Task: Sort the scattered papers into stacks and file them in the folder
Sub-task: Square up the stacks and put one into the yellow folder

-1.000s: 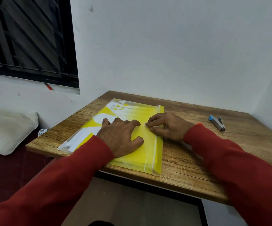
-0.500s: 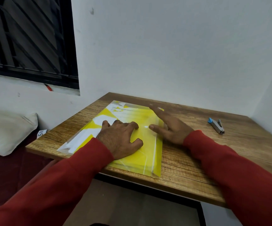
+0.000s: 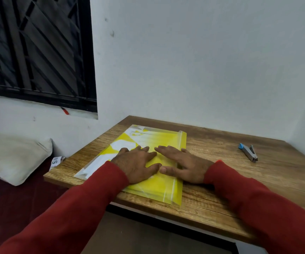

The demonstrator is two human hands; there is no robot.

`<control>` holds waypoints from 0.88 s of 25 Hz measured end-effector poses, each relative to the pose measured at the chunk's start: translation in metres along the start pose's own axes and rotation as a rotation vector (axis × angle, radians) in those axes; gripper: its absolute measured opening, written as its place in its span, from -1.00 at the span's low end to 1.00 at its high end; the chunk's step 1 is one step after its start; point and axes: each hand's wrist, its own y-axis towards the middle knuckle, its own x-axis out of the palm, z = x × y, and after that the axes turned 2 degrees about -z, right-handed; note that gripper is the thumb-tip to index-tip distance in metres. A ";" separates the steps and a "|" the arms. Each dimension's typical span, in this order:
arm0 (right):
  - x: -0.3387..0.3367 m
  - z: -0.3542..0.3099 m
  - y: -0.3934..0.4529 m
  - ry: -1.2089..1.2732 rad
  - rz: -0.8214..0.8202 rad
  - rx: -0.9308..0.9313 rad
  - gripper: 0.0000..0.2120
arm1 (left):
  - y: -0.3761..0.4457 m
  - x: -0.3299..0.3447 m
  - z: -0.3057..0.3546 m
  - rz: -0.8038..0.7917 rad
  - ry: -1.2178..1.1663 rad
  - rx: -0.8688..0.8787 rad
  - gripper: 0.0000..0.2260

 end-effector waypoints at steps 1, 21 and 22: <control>0.002 -0.002 0.004 -0.058 -0.053 0.017 -0.05 | 0.003 -0.002 -0.004 -0.041 -0.007 -0.015 -0.44; -0.067 0.132 -0.058 -0.261 0.529 1.161 -0.48 | 0.031 0.008 -0.030 -0.067 -0.102 -0.142 -0.07; -0.067 0.139 -0.067 -0.196 0.456 1.268 -0.49 | 0.032 0.008 -0.028 -0.065 -0.096 -0.138 -0.07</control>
